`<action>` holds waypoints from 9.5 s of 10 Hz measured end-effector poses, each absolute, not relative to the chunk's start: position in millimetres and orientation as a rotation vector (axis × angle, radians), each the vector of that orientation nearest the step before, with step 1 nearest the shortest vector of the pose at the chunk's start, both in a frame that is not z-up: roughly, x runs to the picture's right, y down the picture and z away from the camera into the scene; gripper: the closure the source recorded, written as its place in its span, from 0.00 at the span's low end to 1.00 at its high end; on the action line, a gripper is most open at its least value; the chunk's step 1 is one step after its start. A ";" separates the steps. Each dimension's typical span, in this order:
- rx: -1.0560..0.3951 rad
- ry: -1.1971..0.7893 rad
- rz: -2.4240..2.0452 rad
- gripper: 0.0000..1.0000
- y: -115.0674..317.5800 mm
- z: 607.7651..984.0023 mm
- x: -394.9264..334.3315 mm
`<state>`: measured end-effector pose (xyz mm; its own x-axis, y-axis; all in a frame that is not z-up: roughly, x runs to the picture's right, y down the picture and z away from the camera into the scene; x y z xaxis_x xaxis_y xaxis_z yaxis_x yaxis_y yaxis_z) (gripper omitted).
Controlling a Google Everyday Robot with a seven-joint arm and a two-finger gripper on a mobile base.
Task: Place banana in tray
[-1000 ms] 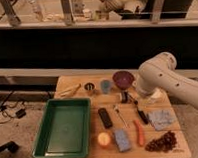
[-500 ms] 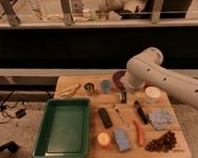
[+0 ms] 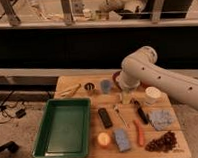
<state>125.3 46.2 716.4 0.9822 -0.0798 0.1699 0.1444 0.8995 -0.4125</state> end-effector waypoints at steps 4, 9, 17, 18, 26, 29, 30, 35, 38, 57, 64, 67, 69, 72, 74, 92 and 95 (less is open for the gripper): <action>-0.431 -0.158 -0.115 0.20 45.0 716.7 123.0; -0.380 -0.220 -0.121 0.20 28.5 724.5 63.3; -0.413 -0.356 -0.209 0.20 -7.4 761.8 -19.5; -0.427 -0.375 -0.214 0.20 -10.8 767.1 -24.7; -0.451 -0.489 -0.312 0.20 -19.6 776.5 -82.4; -0.453 -0.486 -0.311 0.20 -18.2 776.8 -79.8; -0.457 -0.487 -0.320 0.20 -15.4 777.7 -83.2; -0.464 -0.553 -0.433 0.20 -10.0 796.4 -166.5; -0.460 -0.580 -0.454 0.20 -15.1 816.6 -173.3; -0.452 -0.654 -0.489 0.20 -18.9 871.2 -209.0; -0.489 -0.691 -0.396 0.20 -14.3 904.4 -197.4; -0.509 -0.709 -0.386 0.20 -11.4 916.2 -202.3; -0.519 -0.714 -0.388 0.20 -10.2 924.9 -206.0; -0.534 -0.713 -0.390 0.20 -7.6 936.0 -207.6; -0.547 -0.708 -0.379 0.20 -3.8 944.3 -203.6; -0.616 -0.737 -0.284 0.59 27.0 976.4 -188.1; -0.617 -0.742 -0.271 0.90 27.8 977.3 -184.5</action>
